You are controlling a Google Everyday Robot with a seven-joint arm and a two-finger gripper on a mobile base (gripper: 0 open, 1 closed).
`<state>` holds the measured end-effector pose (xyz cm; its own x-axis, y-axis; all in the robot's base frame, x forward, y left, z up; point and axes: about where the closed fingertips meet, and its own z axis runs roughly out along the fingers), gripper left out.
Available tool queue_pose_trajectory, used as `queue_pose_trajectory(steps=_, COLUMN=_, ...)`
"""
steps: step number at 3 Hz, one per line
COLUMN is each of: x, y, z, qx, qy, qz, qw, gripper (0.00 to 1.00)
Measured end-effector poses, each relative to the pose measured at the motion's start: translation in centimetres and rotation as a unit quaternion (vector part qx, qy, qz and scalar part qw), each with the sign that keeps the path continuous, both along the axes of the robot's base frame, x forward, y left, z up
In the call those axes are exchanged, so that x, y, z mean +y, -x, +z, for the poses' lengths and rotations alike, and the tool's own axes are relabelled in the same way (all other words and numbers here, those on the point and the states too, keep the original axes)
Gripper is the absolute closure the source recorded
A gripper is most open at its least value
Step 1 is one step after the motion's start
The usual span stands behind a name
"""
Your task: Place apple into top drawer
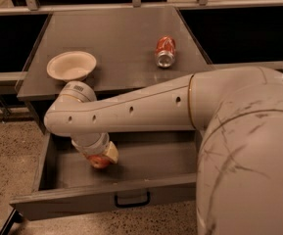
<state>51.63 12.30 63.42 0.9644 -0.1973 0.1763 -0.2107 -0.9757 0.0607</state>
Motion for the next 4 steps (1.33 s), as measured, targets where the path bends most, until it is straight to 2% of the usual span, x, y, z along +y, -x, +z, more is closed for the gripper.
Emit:
queue_pose_trajectory(steps=3, x=-0.23, y=0.07, z=-0.37, qx=-0.001, qy=0.004, qz=-0.002, qw=1.0, gripper=0.12)
queue_pose_trajectory(steps=4, x=-0.23, y=0.07, z=-0.37, qx=-0.001, qy=0.004, qz=-0.002, qw=1.0, gripper=0.0)
